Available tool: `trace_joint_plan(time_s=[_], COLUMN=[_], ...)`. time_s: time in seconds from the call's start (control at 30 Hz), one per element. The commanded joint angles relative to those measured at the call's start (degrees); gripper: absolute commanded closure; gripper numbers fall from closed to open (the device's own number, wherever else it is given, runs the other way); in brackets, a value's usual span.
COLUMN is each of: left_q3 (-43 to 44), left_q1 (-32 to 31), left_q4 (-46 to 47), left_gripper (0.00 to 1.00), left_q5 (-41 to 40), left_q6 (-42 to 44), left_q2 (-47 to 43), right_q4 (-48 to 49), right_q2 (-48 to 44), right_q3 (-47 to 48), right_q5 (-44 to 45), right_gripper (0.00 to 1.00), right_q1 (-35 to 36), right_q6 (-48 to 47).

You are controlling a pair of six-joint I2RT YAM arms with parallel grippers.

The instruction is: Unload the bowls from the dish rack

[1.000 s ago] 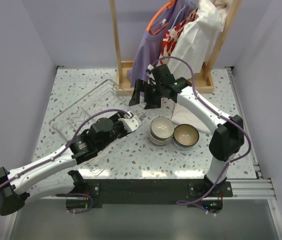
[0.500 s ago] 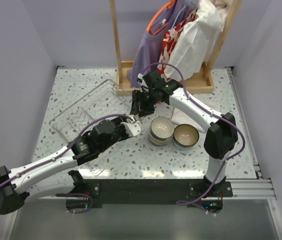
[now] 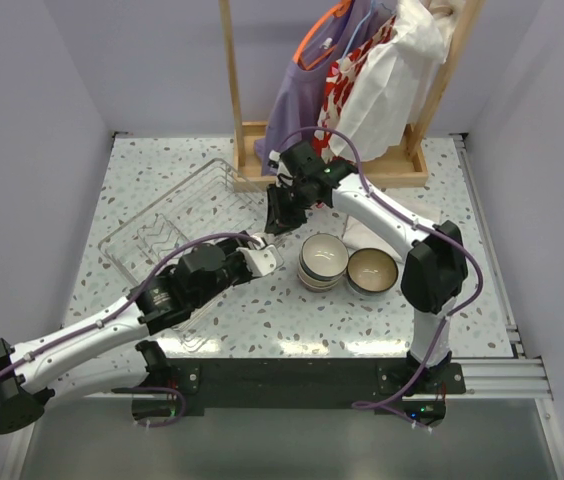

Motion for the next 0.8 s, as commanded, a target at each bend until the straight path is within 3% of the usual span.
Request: trace_joint_plan(time_s=[0.0,0.07,0.27,0.43,0.6,0.77], left_q3=[0.28,0.27,0.27,0.19,1.06,5.71], left_q1=[0.40,0.40,0.40,0.58,1.80,9.70], left_q4=[4.93,4.93,4.75,4.14,3.08,-0.78], left_gripper=[0.87,0.87,0.88,0.88,0.88,0.93], left_q5=[-5.50,-5.41,-5.06,-7.16,-8.84,-2.44], left_q6=[1.50,0.53,-4.73,-10.80,-18.97,-32.83], left_q2=[-1.98,-2.16,-2.60,-3.03,-2.33,0.74], right_q4=[-5.19,-5.54,-5.80,-3.79,4.89,12.82], right_q2=[0.81,0.90,-0.15,-4.09,-11.92,-21.92], right_q3=[3.44,4.49,7.40,6.35,-1.55,-12.69], right_q5=[-2.00,-2.35,0.46,3.01,4.94,9.59], right_gripper=[0.90,0.91,0.61,0.51,0.46,0.39], right_q1=[0.61,0.61,-0.35,-3.51,-6.68,-6.86], right_q6=[-1.59,-1.68,-1.77,-1.85,-1.68,-4.57])
